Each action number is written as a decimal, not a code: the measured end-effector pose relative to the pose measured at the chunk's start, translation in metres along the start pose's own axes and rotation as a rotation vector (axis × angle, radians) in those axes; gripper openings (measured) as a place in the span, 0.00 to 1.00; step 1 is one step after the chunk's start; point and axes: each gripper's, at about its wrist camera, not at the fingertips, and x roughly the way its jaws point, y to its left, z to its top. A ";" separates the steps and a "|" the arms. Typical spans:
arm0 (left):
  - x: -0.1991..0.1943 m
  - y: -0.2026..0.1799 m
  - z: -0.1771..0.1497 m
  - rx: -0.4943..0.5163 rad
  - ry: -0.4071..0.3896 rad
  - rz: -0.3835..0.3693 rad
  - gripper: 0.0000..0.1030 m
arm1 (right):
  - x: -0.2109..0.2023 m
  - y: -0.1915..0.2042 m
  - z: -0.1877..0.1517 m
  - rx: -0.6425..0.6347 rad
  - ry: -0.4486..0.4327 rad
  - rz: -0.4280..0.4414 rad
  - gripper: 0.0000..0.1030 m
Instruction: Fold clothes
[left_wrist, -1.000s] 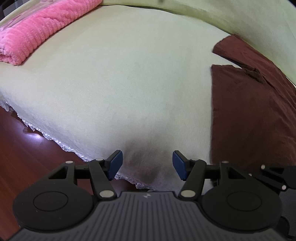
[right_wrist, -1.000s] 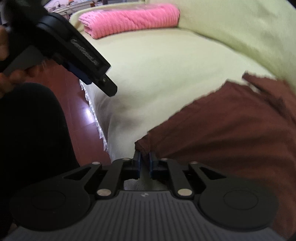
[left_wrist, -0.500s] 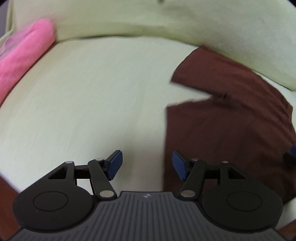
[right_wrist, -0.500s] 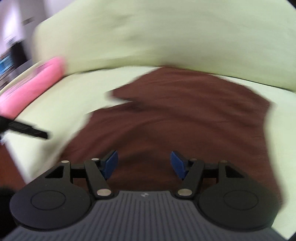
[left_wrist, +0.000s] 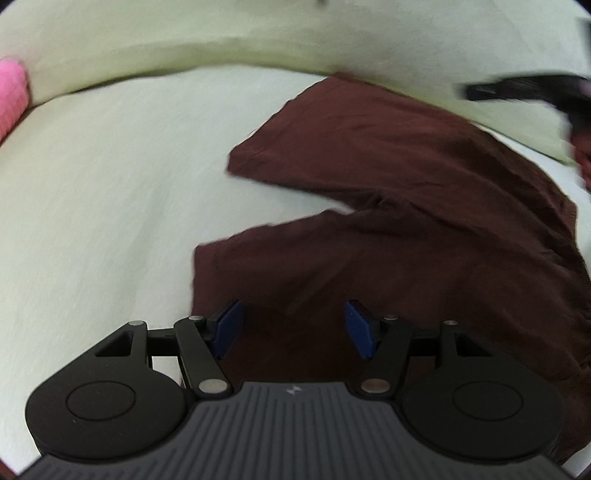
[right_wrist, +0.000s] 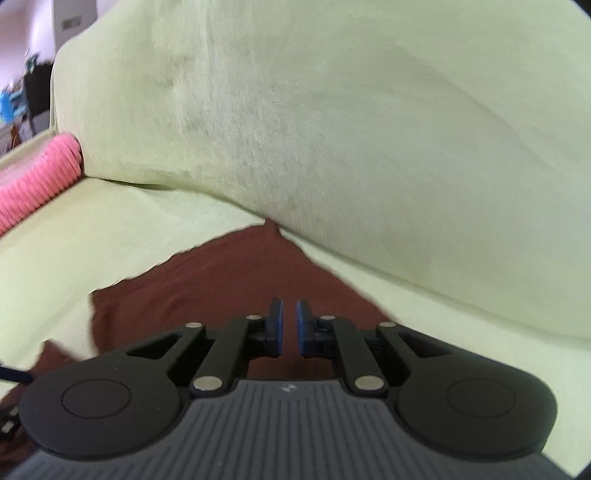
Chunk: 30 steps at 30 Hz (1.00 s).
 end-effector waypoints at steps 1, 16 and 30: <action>0.003 0.000 -0.001 -0.002 -0.004 -0.002 0.65 | 0.019 0.001 0.011 -0.024 0.005 0.005 0.29; 0.015 0.005 -0.009 0.011 -0.044 -0.024 0.83 | 0.155 0.014 0.051 -0.118 0.194 0.103 0.32; 0.013 0.004 -0.013 0.020 -0.056 -0.029 0.85 | 0.168 0.037 0.033 -0.281 0.113 -0.230 0.00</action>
